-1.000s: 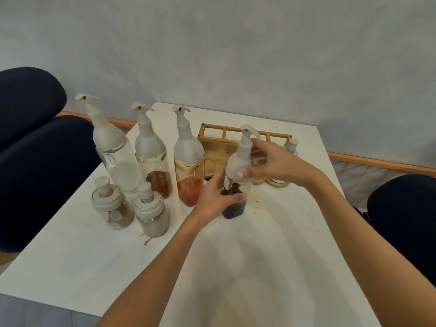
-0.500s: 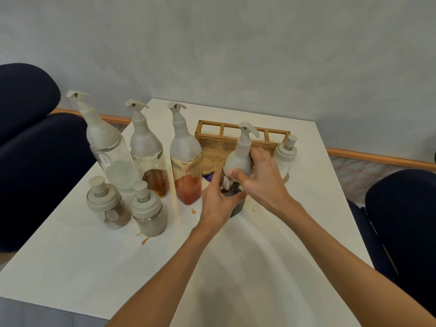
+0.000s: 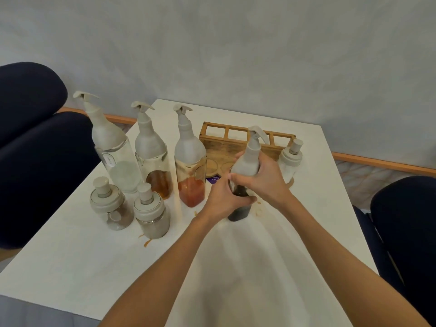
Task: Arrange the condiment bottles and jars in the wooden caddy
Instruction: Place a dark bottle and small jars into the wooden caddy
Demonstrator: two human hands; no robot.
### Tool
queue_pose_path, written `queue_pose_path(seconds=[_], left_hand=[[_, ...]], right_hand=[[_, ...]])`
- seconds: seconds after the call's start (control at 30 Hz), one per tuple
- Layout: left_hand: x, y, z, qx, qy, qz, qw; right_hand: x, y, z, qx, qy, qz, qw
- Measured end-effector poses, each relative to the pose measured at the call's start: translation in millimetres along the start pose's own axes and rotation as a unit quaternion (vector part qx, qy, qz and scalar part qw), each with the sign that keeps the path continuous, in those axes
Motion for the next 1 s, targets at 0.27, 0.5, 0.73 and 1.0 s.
queue_pose_path(seconds=[0.27, 0.5, 0.73, 1.0], left_hand=[[2.1, 9.3, 4.0, -0.019, -0.022, 0.096, 0.995], [-2.7, 25.4, 10.4, -0.022, 0.053, 0.152, 0.987], [-9.6, 30.0, 21.6, -0.078, 0.085, 0.106, 0.988], [-4.3, 19.1, -1.4, -0.035, 0.077, -0.034, 0.996]], right_hand=[[8.0, 8.0, -4.2, -0.012, -0.034, 0.115, 0.993], [13.2, 8.2, -7.4, -0.017, -0.069, 0.129, 0.989], [16.1, 11.8, -1.4, -0.038, -0.029, 0.047, 0.998], [17.2, 30.4, 13.3, -0.05, 0.002, 0.064, 0.997]])
Point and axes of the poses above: each hand's wrist, its own y-axis away from the middle knuckle, its own x-axis out of the back of the hand, z = x × y, the point moved 10 cm from there along -y, towards the middle knuckle, and after that the axes turned 10 degrees about z, right-handed, at the moved point
